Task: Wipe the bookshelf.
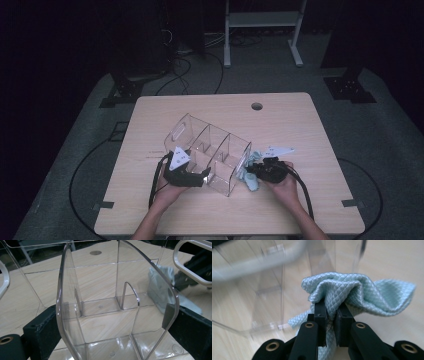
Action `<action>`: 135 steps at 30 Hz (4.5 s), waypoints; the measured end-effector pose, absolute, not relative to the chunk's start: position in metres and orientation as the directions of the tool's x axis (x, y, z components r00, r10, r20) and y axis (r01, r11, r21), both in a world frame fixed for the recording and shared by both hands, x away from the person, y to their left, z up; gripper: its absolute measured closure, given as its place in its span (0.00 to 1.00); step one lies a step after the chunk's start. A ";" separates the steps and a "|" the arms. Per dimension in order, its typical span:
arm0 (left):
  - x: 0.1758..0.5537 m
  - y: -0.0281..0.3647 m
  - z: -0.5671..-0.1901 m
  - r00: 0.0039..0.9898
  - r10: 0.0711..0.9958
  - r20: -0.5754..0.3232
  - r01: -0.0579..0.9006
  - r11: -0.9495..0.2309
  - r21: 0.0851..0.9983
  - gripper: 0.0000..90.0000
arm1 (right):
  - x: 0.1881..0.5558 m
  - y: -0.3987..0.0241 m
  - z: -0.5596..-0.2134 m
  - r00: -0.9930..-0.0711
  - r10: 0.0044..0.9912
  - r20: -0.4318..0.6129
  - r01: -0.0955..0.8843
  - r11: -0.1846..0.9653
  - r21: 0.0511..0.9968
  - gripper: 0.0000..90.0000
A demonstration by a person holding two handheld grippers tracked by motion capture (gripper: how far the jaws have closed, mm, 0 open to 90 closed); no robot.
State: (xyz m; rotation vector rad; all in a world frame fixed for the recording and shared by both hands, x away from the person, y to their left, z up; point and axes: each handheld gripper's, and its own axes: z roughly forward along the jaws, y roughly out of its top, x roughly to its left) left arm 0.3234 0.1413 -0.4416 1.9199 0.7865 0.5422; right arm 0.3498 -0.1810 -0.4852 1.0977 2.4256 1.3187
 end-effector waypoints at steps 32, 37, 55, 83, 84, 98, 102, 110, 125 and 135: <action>0.327 0.144 -0.442 0.656 0.754 0.029 0.310 -0.304 0.901 0.07 | 0.296 -0.141 -0.463 -0.828 0.539 0.156 0.418 0.408 0.812 0.91; 0.327 0.144 -0.442 0.653 0.757 0.025 0.312 -0.299 0.902 0.07 | 0.280 -0.129 -0.456 -0.863 0.488 0.130 0.370 0.437 0.820 0.91; 0.323 0.145 -0.442 0.719 0.695 -0.008 0.292 -0.292 0.911 0.05 | 0.294 -0.154 -0.457 -0.826 0.543 0.153 0.419 0.408 0.811 0.91; 0.316 0.131 -0.441 0.734 0.679 0.005 0.272 -0.301 0.914 0.06 | 0.284 -0.168 -0.454 -0.822 0.551 0.146 0.426 0.423 0.800 0.91; 0.316 0.129 -0.441 0.739 0.674 0.007 0.269 -0.304 0.914 0.06 | 0.284 -0.170 -0.453 -0.819 0.555 0.146 0.429 0.422 0.799 0.91; 0.309 0.111 -0.437 0.798 0.603 0.015 0.230 -0.327 0.917 0.08 | 0.287 -0.215 -0.454 -0.740 0.647 0.181 0.486 0.330 0.810 0.91; 0.308 0.123 -0.428 0.790 0.613 0.014 0.221 -0.305 0.926 0.08 | 0.285 -0.213 -0.453 -0.740 0.651 0.166 0.477 0.335 0.812 0.91; 0.303 0.140 -0.405 0.788 0.614 0.034 0.171 -0.273 0.947 0.08 | 0.283 -0.209 -0.452 -0.743 0.652 0.151 0.470 0.347 0.811 0.91; 0.307 0.174 -0.395 0.736 0.676 0.041 0.166 -0.238 0.957 0.08 | 0.274 -0.206 -0.446 -0.754 0.642 0.138 0.454 0.358 0.816 0.91; 0.322 0.182 -0.411 0.719 0.695 0.007 0.237 -0.254 0.938 0.08 | 0.275 -0.204 -0.446 -0.747 0.650 0.140 0.461 0.355 0.813 0.91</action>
